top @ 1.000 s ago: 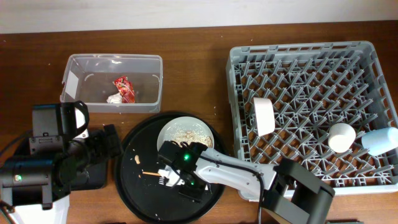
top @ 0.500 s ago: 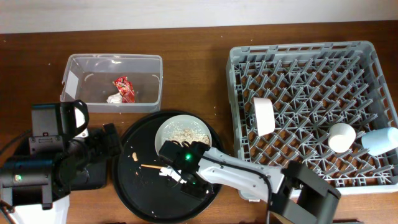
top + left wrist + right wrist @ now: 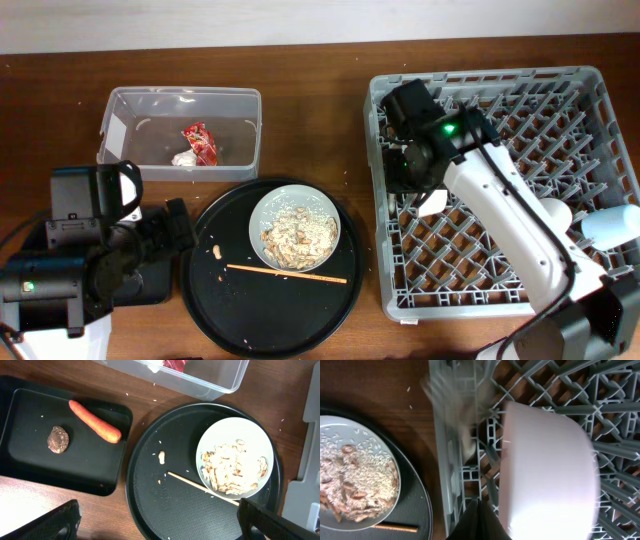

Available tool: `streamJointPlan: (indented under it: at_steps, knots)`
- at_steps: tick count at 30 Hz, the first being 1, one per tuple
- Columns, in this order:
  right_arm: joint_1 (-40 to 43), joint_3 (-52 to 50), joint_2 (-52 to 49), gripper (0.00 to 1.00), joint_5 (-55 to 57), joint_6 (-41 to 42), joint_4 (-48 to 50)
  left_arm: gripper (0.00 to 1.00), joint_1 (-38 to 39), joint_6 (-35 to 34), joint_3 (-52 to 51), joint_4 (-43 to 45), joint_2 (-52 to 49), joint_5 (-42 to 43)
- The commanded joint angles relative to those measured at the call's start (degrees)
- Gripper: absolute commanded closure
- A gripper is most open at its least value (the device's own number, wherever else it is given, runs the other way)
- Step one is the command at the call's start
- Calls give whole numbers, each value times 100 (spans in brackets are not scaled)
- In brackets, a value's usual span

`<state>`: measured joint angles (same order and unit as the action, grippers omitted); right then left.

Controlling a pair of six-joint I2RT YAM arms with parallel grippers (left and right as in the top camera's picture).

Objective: Sort waste into correct bins and load items into the dishwasher rack
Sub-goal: 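Grasp the white fork with the right gripper and place it in the rack, then reach the right gripper to the chopstick and grasp it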

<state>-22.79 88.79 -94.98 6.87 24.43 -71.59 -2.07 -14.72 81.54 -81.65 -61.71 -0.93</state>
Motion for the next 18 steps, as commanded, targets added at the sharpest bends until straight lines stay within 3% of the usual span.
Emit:
streamJointPlan:
  at_steps: [1, 3, 5, 6, 7, 8, 12, 14, 15, 18]
  knots:
    - [31, -85, -210, 96, 90, 42, 278, 1, -20, 70, 92, 11, 17, -55]
    - [31, -87, -264, 96, 63, -13, 323, 1, -20, 70, 92, 11, 20, -55]
    - [31, -81, -256, 87, -236, -474, 466, 1, -20, 70, 92, 11, 17, -55]
    - [-57, -72, -170, 65, -525, -857, 522, 1, -20, 70, 92, 13, 17, -57]
    - [-323, -72, -46, 53, -796, -1115, 527, 1, -20, 70, 92, 13, 17, -55]
    - [-557, -72, -9, 49, -824, -1115, 435, 1, -20, 70, 92, 11, 17, -55]
    - [-2264, -348, -26, 45, -866, -1445, -11, 1, -20, 70, 92, 11, 17, -55]
    - [-2955, -975, -37, 45, -881, -1858, 505, 1, -20, 70, 92, 11, 20, -57]
    - [-3268, -1447, -116, 53, -721, -2022, 920, 1, -20, 70, 92, 11, 17, -55]
    - [-3425, -2409, -192, 52, -1141, -3014, 1624, 1, -20, 70, 92, 11, 17, -55]
